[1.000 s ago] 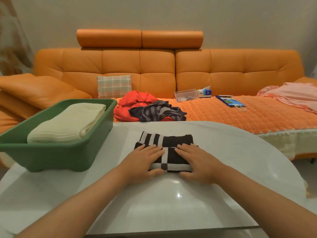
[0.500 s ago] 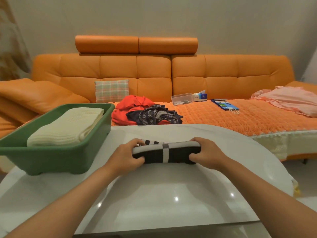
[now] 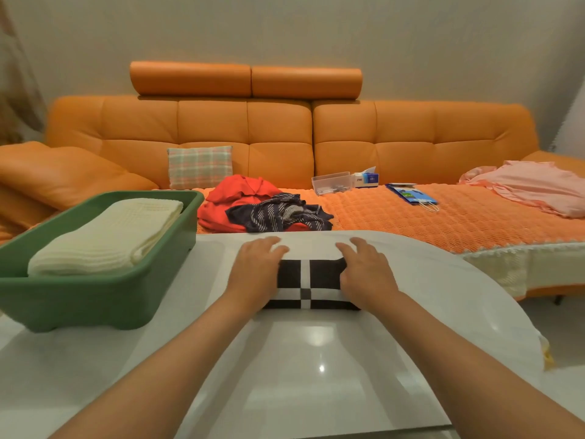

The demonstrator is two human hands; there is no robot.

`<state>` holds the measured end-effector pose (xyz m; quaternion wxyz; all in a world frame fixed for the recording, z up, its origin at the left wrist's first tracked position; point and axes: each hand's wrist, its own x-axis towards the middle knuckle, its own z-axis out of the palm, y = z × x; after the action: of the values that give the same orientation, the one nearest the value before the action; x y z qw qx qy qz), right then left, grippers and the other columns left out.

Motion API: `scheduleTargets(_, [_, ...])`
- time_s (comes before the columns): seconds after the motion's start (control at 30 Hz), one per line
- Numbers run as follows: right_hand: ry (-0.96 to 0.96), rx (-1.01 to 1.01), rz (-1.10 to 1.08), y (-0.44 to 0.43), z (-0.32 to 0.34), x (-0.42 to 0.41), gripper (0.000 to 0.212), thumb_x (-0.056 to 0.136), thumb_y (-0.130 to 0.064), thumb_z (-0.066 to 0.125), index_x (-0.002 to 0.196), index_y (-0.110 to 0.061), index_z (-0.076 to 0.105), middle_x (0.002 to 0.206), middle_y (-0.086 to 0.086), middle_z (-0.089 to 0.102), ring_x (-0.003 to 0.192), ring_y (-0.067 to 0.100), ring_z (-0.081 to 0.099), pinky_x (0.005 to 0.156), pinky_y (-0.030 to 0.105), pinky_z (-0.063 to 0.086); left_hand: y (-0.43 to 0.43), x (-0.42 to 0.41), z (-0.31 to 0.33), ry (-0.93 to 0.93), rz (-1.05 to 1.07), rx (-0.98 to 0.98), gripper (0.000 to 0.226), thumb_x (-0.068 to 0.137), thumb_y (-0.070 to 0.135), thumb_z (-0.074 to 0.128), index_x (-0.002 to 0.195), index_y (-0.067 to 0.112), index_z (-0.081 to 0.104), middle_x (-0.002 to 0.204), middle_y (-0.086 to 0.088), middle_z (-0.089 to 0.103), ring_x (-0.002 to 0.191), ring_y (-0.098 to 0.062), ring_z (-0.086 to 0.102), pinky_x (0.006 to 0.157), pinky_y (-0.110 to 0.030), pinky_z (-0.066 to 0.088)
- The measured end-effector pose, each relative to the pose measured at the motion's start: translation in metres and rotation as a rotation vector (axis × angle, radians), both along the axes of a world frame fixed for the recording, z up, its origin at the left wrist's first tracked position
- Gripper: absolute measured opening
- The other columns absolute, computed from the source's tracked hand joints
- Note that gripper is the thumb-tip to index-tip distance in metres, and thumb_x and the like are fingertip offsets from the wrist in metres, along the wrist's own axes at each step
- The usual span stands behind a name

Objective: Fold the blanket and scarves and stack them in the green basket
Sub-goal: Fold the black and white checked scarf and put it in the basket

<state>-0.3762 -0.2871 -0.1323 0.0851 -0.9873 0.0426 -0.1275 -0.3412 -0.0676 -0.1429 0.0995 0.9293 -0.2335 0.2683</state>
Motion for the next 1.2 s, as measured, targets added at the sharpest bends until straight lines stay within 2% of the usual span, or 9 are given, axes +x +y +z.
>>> scheduleTargets(0.13, [-0.039,-0.113,0.297,0.010,-0.008,0.007,0.053,0.096,-0.018,0.042,0.149,-0.021,0.041,0.153,0.004,0.039,0.140,0.021,0.031,0.119,0.036,0.016,-0.037,-0.001,0.000,0.172,-0.206,0.010,0.041,0.102,0.024,0.039,0.142,0.021,0.049,0.151,0.003,0.043,0.140,-0.017,0.037,0.119,-0.039,0.022])
scheduleTargets(0.27, [0.021,-0.139,0.357,0.008,-0.018,0.012,0.036,0.092,-0.028,0.034,0.120,-0.018,0.055,0.111,0.000,0.060,0.101,0.018,0.047,0.101,0.037,0.035,-0.038,0.008,-0.014,0.317,-0.199,0.134,0.046,0.105,0.033,0.029,0.149,0.024,0.038,0.152,0.005,0.042,0.139,-0.015,0.037,0.117,-0.039,0.023])
scheduleTargets(0.37, [0.073,-0.024,0.322,0.000,-0.016,0.013,0.030,0.097,-0.032,0.039,0.111,-0.017,0.061,0.099,0.002,0.061,0.092,0.019,0.050,0.087,0.037,0.044,-0.025,0.016,-0.020,0.304,-0.152,0.127,0.048,0.103,0.042,0.025,0.144,0.028,0.046,0.143,0.009,0.052,0.129,-0.013,0.047,0.109,-0.035,0.033])
scheduleTargets(0.5, [0.122,0.098,0.282,-0.014,-0.018,0.015,0.040,0.104,-0.035,0.036,0.132,-0.018,0.058,0.126,0.001,0.060,0.116,0.017,0.050,0.100,0.032,0.041,-0.005,0.023,-0.019,0.332,-0.102,0.100,0.054,0.096,0.048,0.022,0.138,0.031,0.052,0.135,0.011,0.059,0.122,-0.014,0.052,0.103,-0.034,0.039])
scheduleTargets(0.7, [0.072,0.017,0.324,-0.016,-0.023,0.012,0.048,0.106,-0.040,0.034,0.151,-0.024,0.040,0.157,0.002,0.034,0.145,0.019,0.027,0.117,0.030,0.022,0.026,0.024,-0.017,0.435,-0.056,0.117,0.050,0.104,0.044,0.030,0.148,0.022,0.041,0.153,0.003,0.040,0.141,-0.017,0.034,0.115,-0.036,0.028])
scheduleTargets(0.87, [-0.026,-0.159,0.453,-0.013,-0.016,0.005,0.050,0.105,-0.045,0.037,0.150,-0.024,0.042,0.144,0.001,0.046,0.129,0.018,0.038,0.108,0.028,0.029,0.028,0.016,-0.008,0.253,-0.114,0.361,0.060,0.102,0.047,0.013,0.153,0.021,0.032,0.161,0.002,0.026,0.149,-0.018,0.019,0.121,-0.033,0.014])
scheduleTargets(0.97, [0.122,-0.219,0.441,-0.016,-0.010,0.004,0.075,0.091,-0.055,0.051,0.156,-0.026,0.027,0.152,0.001,0.034,0.139,0.020,0.027,0.113,0.033,0.028,0.024,0.004,-0.006,0.336,-0.193,0.311,0.069,0.099,0.057,0.035,0.156,0.021,0.022,0.162,0.002,0.024,0.148,-0.018,0.022,0.120,-0.032,0.014])
scheduleTargets(1.07, [0.211,-0.289,0.418,-0.015,-0.008,0.006,0.094,0.079,-0.038,0.068,0.157,-0.028,0.017,0.152,0.000,0.029,0.136,0.019,0.026,0.110,0.034,0.037,0.026,0.004,-0.006,0.381,-0.171,0.358,0.086,0.085,0.052,0.055,0.157,0.024,0.016,0.163,0.003,0.018,0.149,-0.018,0.017,0.121,-0.032,0.013])
scheduleTargets(1.2, [0.257,-0.272,0.327,-0.009,-0.007,0.011,0.099,0.078,-0.023,0.074,0.156,-0.031,0.015,0.145,0.003,0.034,0.133,0.023,0.033,0.099,0.038,0.049,0.030,0.016,-0.002,0.437,-0.115,0.333,0.089,0.075,0.034,0.065,0.153,0.025,0.023,0.156,0.004,0.031,0.142,-0.019,0.031,0.115,-0.033,0.031])
